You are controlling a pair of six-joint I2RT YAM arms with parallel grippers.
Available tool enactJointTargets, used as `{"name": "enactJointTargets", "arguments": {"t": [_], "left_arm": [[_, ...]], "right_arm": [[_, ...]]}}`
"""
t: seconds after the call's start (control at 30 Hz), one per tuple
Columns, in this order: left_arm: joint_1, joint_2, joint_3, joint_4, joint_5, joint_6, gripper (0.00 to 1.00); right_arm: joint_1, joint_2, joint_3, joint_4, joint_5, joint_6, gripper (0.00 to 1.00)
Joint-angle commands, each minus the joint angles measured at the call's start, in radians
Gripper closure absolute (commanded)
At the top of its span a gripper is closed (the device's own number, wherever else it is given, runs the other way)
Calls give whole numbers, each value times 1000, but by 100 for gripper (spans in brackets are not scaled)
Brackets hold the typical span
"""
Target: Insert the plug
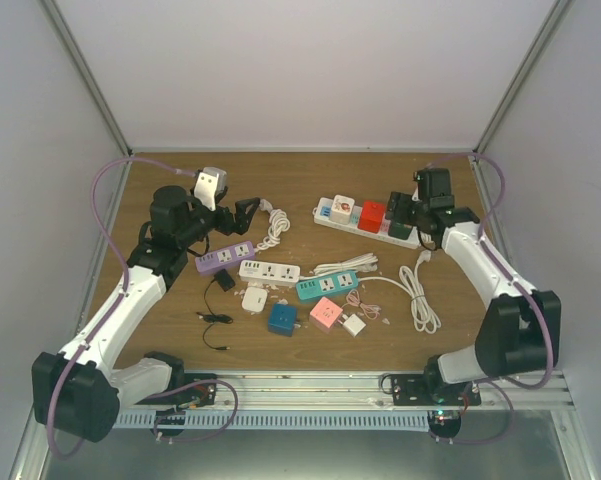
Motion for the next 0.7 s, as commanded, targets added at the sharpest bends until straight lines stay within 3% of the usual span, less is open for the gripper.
{"name": "enactJointTargets", "arguments": {"t": [0.0, 0.23, 0.47, 0.67], "left_arm": [[10, 4, 13, 40, 31, -16, 1], [12, 8, 2, 61, 71, -16, 1], [11, 20, 0, 71, 103, -17, 1], [12, 19, -5, 85, 97, -28, 1]], "right_arm": [[18, -88, -16, -40, -136, -52, 12], [142, -169, -63, -70, -239, -37, 14], [421, -191, -143, -88, -251, -27, 13], [638, -158, -181, -75, -312, -117, 11]]}}
